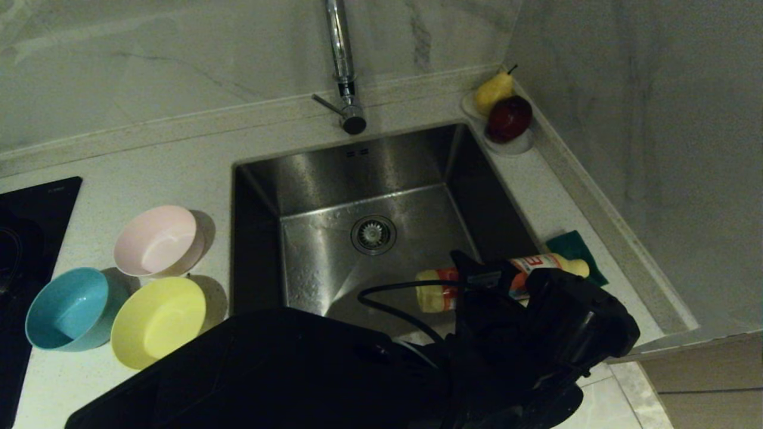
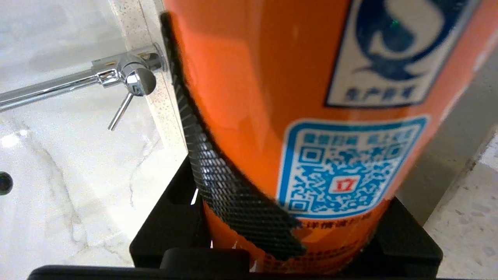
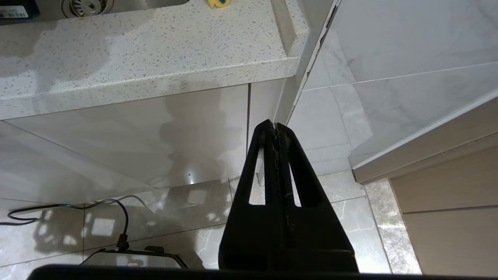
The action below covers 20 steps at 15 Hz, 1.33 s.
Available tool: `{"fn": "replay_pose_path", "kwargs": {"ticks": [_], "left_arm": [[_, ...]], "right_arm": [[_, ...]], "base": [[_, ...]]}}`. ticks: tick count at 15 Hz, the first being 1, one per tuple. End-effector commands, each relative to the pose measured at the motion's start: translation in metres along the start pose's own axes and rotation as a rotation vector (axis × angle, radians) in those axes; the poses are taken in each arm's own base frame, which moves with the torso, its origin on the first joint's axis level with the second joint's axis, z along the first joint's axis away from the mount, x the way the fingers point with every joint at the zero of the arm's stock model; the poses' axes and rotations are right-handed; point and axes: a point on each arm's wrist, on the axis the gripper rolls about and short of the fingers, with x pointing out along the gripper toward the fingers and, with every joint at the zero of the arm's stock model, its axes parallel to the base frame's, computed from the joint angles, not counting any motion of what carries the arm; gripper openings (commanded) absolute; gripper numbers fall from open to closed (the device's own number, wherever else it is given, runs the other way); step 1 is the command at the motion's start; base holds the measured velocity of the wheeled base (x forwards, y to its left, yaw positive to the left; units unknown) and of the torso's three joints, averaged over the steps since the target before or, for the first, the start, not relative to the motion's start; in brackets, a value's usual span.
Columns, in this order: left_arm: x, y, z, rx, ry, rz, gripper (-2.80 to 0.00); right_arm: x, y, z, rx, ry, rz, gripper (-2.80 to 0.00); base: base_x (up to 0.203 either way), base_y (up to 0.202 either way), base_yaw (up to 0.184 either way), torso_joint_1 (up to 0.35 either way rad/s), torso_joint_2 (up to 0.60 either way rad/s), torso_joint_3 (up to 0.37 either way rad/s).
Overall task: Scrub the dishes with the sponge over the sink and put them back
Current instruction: Squeeze it onto the sponge
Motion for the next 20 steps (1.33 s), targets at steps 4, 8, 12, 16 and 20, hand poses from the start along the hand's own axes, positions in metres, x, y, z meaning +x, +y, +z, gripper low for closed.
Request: {"fn": "replay_pose_path", "kwargs": {"ticks": [4, 8, 12, 16, 20], "left_arm": [[0.0006, 0.0012, 0.0028, 0.002, 0.007, 0.006, -2.80], [0.0011, -0.0023, 0.0036, 0.025, 0.009, 0.002, -2.80], [0.0017, -0.0045, 0.0052, 0.050, 0.010, 0.001, -2.80], [0.0025, -0.0067, 0.0072, 0.061, 0.010, 0.001, -2.80], [0.0029, -0.0034, 0.0070, 0.050, 0.012, 0.005, -2.80]], "right_arm": [[0.0000, 0.0000, 0.0000, 0.000, 0.000, 0.000, -2.80], [0.0000, 0.0000, 0.0000, 0.000, 0.000, 0.000, -2.80], [0.0000, 0.0000, 0.0002, 0.000, -0.001, 0.000, -2.80], [0.0000, 0.0000, 0.0000, 0.000, 0.000, 0.000, -2.80], [0.0000, 0.0000, 0.0000, 0.000, 0.000, 0.000, -2.80]], "base": [[0.000, 0.000, 0.000, 0.000, 0.00, 0.000], [0.000, 0.000, 0.000, 0.000, 0.00, 0.000], [0.000, 0.000, 0.000, 0.000, 0.00, 0.000], [0.000, 0.000, 0.000, 0.000, 0.00, 0.000], [0.000, 0.000, 0.000, 0.000, 0.00, 0.000]]}}
